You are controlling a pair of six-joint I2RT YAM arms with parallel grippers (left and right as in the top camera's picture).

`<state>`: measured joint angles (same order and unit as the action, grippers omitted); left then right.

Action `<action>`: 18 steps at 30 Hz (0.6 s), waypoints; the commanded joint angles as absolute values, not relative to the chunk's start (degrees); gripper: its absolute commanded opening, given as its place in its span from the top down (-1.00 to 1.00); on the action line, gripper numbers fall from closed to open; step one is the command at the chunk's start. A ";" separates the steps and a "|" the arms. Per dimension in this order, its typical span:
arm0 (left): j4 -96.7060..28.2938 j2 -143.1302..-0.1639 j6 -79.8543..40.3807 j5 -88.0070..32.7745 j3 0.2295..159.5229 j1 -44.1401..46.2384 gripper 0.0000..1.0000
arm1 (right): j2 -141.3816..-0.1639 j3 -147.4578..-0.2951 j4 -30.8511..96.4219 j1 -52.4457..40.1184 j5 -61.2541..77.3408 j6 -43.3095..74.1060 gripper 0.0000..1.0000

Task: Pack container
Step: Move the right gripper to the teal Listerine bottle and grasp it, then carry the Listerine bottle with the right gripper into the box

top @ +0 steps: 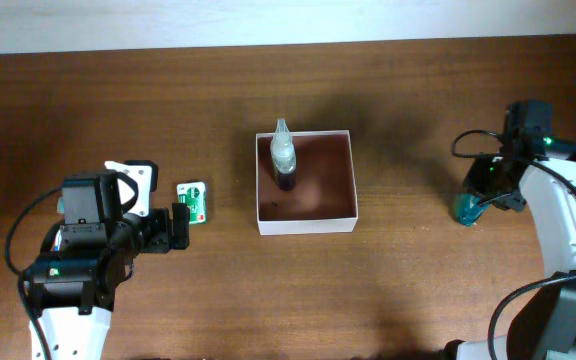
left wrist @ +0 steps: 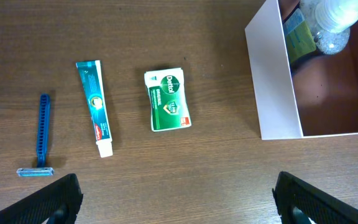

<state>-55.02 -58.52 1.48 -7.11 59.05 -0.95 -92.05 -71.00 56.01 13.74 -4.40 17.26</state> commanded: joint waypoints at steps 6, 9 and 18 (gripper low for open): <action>-54.94 -58.61 0.89 -7.73 60.27 -1.15 -0.99 | -84.36 -86.87 63.72 -0.49 -4.29 15.16 0.92; -54.94 -58.61 0.89 -7.73 60.27 -1.15 -0.99 | -83.92 -91.94 65.49 -6.90 -4.27 15.20 0.92; -54.94 -58.61 0.89 -7.73 60.27 -1.15 -0.99 | -85.71 -95.15 60.77 -25.08 -7.33 17.67 0.92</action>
